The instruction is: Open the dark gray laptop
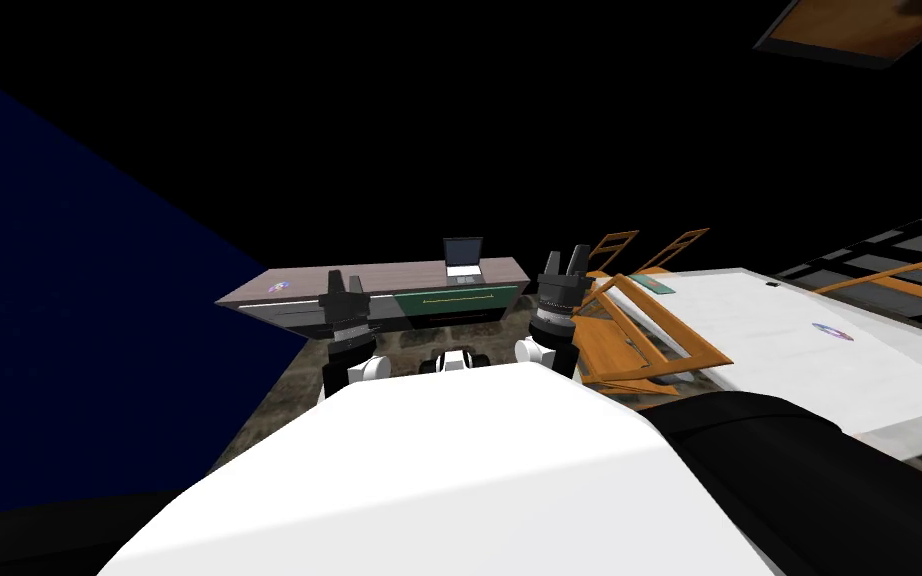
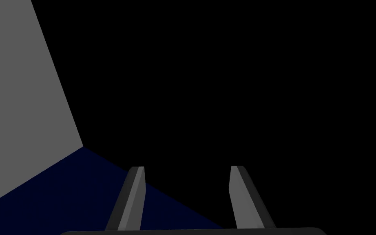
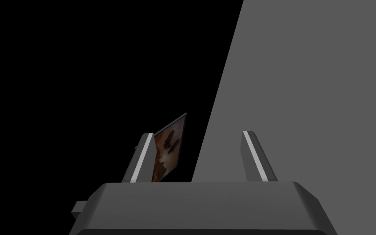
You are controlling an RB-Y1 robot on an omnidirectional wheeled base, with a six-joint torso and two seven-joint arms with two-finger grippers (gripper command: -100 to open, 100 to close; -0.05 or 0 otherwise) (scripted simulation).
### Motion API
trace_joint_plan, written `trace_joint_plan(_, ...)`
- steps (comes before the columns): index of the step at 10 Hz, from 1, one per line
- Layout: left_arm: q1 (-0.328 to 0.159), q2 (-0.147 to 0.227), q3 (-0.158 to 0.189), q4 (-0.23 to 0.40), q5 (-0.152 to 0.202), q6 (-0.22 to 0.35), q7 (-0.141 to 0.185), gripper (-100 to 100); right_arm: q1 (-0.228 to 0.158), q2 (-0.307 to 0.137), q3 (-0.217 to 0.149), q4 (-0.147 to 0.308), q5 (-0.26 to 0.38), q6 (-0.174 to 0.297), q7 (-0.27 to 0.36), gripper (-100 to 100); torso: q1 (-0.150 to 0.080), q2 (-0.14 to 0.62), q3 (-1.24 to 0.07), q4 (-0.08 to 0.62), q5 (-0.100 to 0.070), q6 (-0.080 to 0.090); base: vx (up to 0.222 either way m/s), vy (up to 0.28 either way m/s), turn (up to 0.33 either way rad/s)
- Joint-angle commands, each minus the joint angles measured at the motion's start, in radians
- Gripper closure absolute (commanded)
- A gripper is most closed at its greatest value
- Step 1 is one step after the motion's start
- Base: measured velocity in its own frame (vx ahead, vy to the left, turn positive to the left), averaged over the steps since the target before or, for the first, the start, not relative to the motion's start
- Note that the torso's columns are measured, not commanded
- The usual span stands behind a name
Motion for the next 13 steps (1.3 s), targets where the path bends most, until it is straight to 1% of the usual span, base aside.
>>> trace_joint_plan(1, -0.018, 0.076, 0.013, 0.019, -0.007, 0.014, -0.005, -100, 0.0, 0.0, 0.0, 0.0, 0.0, 0.0, 0.0, 0, 0.0, 0.033, -0.069, 0.033, 0.0, 0.0, 0.027, -0.018, -0.057)
trace_joint_plan(3, -0.042, 0.132, 0.031, 0.045, -0.017, 0.034, -0.012, -100, 0.0, 0.0, 0.0, 0.0, 0.0, 0.0, 0.0, 0, -0.001, 0.044, -0.094, 0.045, 0.0, 0.0, 0.044, -0.03, -0.077)
trace_joint_plan(6, -0.091, 0.178, 0.066, 0.097, -0.036, 0.073, -0.026, -100, 0.0, 0.0, 0.0, 0.0, 0.0, 0.0, 0.0, 0, -0.001, 0.046, -0.094, 0.047, 0.0, 0.0, 0.065, -0.04, -0.094)
trace_joint_plan(7, -0.127, 0.194, 0.092, 0.137, -0.05, 0.103, -0.036, -100, 0.0, 0.0, 0.0, 0.0, 0.0, 0.0, 0.0, 0, -0.001, 0.046, -0.094, 0.047, 0.0, 0.0, 0.101, -0.067, -0.185)
trace_joint_plan(10, -0.184, 0.203, 0.133, 0.199, -0.072, 0.149, -0.052, -100, 0.0, 0.0, 0.0, 0.0, 0.0, 0.0, 0.0, 0, 0.001, 0.046, -0.094, 0.047, 0.0, 0.0, 0.099, -0.047, -0.125)
trace_joint_plan(12, -0.22, 0.199, 0.159, 0.239, -0.086, 0.178, -0.062, -100, 0.0, 0.0, 0.0, 0.0, 0.0, 0.0, 0.0, 0, -0.001, 0.048, -0.093, 0.047, 0.0, 0.0, 0.079, -0.054, -0.112)
trace_joint_plan(13, -0.254, 0.19, 0.183, 0.278, -0.099, 0.206, -0.071, -100, 0.0, 0.0, 0.0, 0.0, 0.0, 0.0, 0.0, 0, 0.0, 0.048, -0.093, 0.047, 0.0, 0.0, 0.093, -0.046, -0.168)
